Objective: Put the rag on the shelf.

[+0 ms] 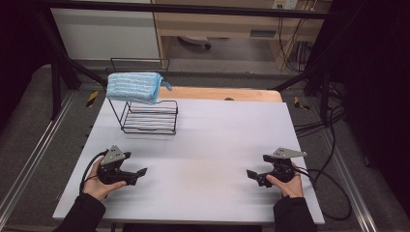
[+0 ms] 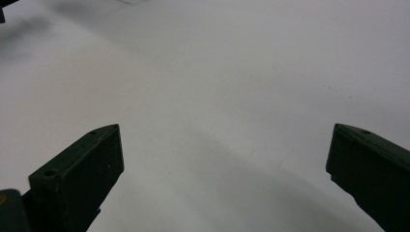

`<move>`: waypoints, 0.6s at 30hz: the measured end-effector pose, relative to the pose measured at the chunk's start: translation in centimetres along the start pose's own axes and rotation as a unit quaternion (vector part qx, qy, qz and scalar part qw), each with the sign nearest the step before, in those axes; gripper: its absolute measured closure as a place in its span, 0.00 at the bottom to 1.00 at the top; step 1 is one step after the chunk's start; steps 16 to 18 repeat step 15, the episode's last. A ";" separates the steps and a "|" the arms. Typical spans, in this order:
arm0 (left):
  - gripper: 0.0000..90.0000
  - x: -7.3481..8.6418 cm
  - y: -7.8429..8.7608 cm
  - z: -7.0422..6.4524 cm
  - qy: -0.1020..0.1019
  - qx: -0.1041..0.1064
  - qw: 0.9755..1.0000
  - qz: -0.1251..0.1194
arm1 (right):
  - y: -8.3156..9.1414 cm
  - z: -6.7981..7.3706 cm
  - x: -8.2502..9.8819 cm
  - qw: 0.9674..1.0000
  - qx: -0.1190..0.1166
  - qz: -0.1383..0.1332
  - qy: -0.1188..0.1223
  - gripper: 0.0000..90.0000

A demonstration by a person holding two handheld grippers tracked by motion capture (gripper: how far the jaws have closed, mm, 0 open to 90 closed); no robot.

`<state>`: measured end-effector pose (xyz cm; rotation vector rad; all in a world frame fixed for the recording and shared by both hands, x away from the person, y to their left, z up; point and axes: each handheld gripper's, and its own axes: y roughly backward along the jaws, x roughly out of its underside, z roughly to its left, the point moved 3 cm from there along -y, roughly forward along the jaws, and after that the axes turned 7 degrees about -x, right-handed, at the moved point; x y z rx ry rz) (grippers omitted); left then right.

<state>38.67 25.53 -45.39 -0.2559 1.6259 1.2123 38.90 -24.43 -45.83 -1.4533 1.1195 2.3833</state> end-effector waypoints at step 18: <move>0.11 0.7 0.1 0.1 -0.002 0.002 1.000 -0.001 | 0.5 -0.2 1.3 1.000 0.003 0.000 -0.009 0.01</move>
